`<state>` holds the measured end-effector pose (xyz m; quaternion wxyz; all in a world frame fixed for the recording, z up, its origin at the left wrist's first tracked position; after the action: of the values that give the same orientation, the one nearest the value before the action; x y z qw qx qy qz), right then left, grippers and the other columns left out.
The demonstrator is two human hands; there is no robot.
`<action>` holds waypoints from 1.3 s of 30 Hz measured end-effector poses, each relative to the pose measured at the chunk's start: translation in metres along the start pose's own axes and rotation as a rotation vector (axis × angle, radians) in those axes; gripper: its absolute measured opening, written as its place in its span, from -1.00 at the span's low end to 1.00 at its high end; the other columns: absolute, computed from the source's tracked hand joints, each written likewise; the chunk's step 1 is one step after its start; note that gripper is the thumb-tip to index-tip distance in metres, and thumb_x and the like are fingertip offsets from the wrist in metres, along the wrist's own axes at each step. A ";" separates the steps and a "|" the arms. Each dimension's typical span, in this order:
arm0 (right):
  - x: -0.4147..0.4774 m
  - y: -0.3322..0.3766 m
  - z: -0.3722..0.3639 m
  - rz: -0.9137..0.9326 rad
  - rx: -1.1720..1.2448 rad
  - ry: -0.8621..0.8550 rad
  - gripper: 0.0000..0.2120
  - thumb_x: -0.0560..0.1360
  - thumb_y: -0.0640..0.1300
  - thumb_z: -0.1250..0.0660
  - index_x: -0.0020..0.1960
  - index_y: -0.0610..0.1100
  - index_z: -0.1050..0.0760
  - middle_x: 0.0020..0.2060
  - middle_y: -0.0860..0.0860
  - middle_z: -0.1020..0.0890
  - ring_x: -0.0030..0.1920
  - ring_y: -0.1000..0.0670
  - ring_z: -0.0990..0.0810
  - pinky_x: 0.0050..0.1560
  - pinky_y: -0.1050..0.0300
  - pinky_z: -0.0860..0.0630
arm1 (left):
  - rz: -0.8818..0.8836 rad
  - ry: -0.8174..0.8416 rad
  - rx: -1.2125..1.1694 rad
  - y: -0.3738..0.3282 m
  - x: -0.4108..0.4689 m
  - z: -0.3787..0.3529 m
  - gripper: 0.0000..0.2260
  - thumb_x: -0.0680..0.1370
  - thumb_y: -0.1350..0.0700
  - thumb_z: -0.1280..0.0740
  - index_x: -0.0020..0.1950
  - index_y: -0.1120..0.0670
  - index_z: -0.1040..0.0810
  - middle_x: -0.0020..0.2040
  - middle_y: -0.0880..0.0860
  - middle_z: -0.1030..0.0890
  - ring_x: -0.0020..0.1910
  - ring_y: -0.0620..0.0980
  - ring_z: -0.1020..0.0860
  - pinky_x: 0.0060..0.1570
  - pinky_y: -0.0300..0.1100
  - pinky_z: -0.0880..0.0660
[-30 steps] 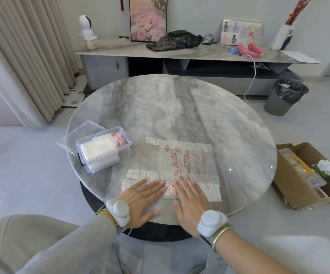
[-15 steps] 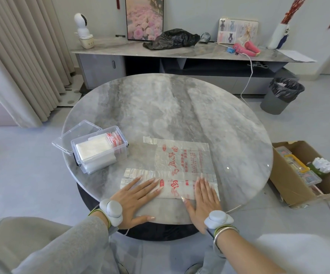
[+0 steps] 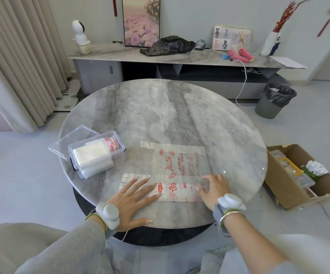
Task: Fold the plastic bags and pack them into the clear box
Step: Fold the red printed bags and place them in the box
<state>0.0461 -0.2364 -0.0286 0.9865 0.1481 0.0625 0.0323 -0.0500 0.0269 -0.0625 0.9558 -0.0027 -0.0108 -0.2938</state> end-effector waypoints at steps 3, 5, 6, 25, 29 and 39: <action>0.017 0.006 0.005 0.045 -0.123 0.168 -0.48 0.39 0.24 -0.40 0.25 0.04 -0.39 0.20 0.00 -0.41 0.25 -0.07 -0.33 0.14 0.09 -0.37 | 0.016 -0.003 -0.019 0.001 0.003 0.001 -0.37 0.59 -0.38 -0.01 0.59 -0.14 -0.07 0.60 -0.02 -0.08 0.58 0.10 0.01 0.49 0.13 0.07; 0.027 0.012 0.008 0.098 -0.210 0.252 -0.45 0.32 0.28 -0.42 0.20 0.06 -0.40 0.13 0.04 -0.48 0.18 -0.04 -0.40 0.02 0.10 -0.38 | 0.019 -0.016 -0.024 0.000 0.006 0.003 -0.41 0.59 -0.37 -0.03 0.56 -0.14 -0.16 0.58 -0.01 -0.16 0.56 0.10 -0.08 0.49 0.12 0.03; 0.031 0.014 0.011 0.101 -0.252 0.282 -0.47 0.31 0.29 -0.42 0.17 0.07 -0.41 0.10 0.04 -0.51 0.16 -0.04 -0.43 -0.04 0.11 -0.37 | 0.020 -0.025 -0.030 0.001 0.007 0.004 -0.42 0.59 -0.36 -0.03 0.55 -0.15 -0.20 0.56 0.00 -0.20 0.55 0.11 -0.13 0.48 0.12 0.00; 0.053 0.089 0.051 0.460 -0.315 0.303 -0.74 0.47 -0.07 -0.41 0.13 -0.07 -0.51 0.08 -0.01 -0.60 0.09 -0.06 -0.55 -0.14 0.23 -0.31 | 0.613 0.016 -0.602 0.036 0.061 0.041 -0.62 0.50 0.01 -0.40 0.30 -0.10 -0.47 0.06 -0.17 -0.62 0.08 -0.13 -0.55 0.13 -0.18 -0.47; 0.063 0.097 0.060 0.451 -0.258 0.243 -0.77 0.47 -0.11 -0.40 0.11 -0.06 -0.52 0.08 0.03 -0.62 0.09 -0.03 -0.55 -0.16 0.26 -0.27 | 0.687 0.019 -0.677 0.043 0.053 0.039 -0.89 0.43 0.10 -0.39 -0.13 -0.13 -0.59 -0.22 -0.19 -0.63 -0.15 -0.15 -0.60 -0.04 -0.15 -0.57; 0.035 0.102 0.061 0.508 -0.105 -0.102 -0.49 0.46 -0.14 -0.37 0.38 -0.02 -0.34 0.33 -0.02 -0.33 0.31 -0.10 -0.35 0.19 0.02 -0.40 | 1.143 -0.132 -1.314 0.044 0.046 0.017 -0.85 0.39 0.22 -0.54 -0.15 0.10 -0.60 -0.29 0.09 -0.64 -0.39 -0.08 -0.58 -0.51 -0.34 -0.36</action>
<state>0.0848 -0.1543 0.0555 0.9550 0.1089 -0.0283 0.2746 0.0122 0.0382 -0.0442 0.7591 -0.5753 0.1086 0.2845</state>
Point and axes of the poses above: each hand's wrist, its own x-axis towards the middle knuckle, its own z-axis out of the back of the hand, y = z × x, the point moved 5 cm from there along x, towards the middle knuckle
